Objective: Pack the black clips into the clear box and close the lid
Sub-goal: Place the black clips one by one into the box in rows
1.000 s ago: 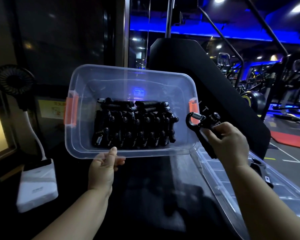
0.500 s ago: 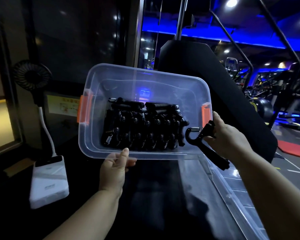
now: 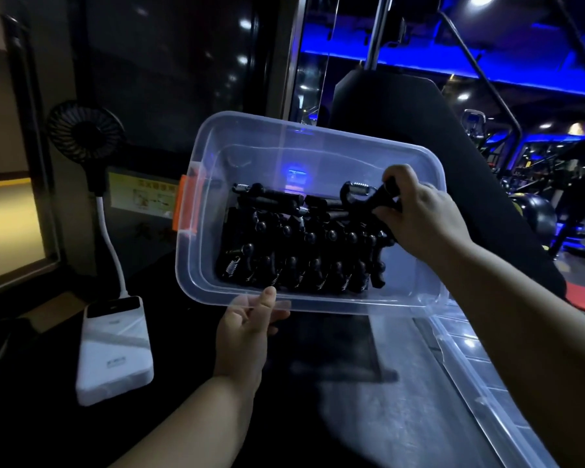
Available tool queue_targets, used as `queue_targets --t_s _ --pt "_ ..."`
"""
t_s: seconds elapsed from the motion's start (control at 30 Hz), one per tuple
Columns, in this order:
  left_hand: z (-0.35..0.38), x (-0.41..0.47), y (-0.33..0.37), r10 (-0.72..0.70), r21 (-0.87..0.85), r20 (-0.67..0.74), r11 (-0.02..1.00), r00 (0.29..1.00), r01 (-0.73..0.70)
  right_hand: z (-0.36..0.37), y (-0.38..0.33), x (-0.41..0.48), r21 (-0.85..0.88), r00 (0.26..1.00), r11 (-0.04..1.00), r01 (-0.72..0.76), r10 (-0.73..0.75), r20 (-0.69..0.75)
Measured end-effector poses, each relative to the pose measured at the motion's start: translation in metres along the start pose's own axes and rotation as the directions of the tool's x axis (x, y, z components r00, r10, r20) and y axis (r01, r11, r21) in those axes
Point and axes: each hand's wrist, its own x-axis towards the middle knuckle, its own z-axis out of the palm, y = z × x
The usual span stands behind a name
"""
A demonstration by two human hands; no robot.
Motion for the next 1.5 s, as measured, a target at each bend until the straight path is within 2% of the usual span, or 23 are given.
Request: queue_targets --t_s 0.17,0.37,0.6,0.83,1.0,1.13,1.5 --pt "0.001 0.003 0.0 -0.019 -0.041 -0.009 0.999 1.0 0.019 0.011 -0.012 0.025 -0.08 0.994 0.993 0.09 -0.095 -0.053" --pt "0.002 0.002 0.001 -0.03 -0.083 -0.019 0.996 0.999 0.029 0.037 -0.014 0.049 -0.078 0.986 0.984 0.163 -0.166 -0.035" --pt "0.003 0.003 0.003 -0.02 -0.087 0.002 0.996 1.0 0.02 0.077 -0.007 0.071 -0.105 0.989 0.983 0.15 -0.149 0.023" --pt "0.003 0.007 0.003 -0.015 -0.115 -0.01 0.993 1.0 0.014 0.104 -0.003 0.084 -0.103 0.985 0.992 0.079 -0.062 0.158" --pt "0.004 0.009 0.0 -0.002 -0.159 -0.015 0.987 1.0 0.0 0.113 -0.01 0.084 -0.063 0.993 0.998 0.027 -0.019 0.115" --pt "0.004 0.011 -0.003 -0.003 -0.191 -0.026 0.982 1.0 -0.002 0.116 -0.01 0.084 -0.015 0.988 1.0 -0.026 0.028 0.153" --pt "0.003 0.008 -0.003 0.03 -0.167 -0.027 0.985 0.999 -0.034 0.122 -0.015 0.08 0.053 0.984 0.998 -0.044 0.034 0.174"
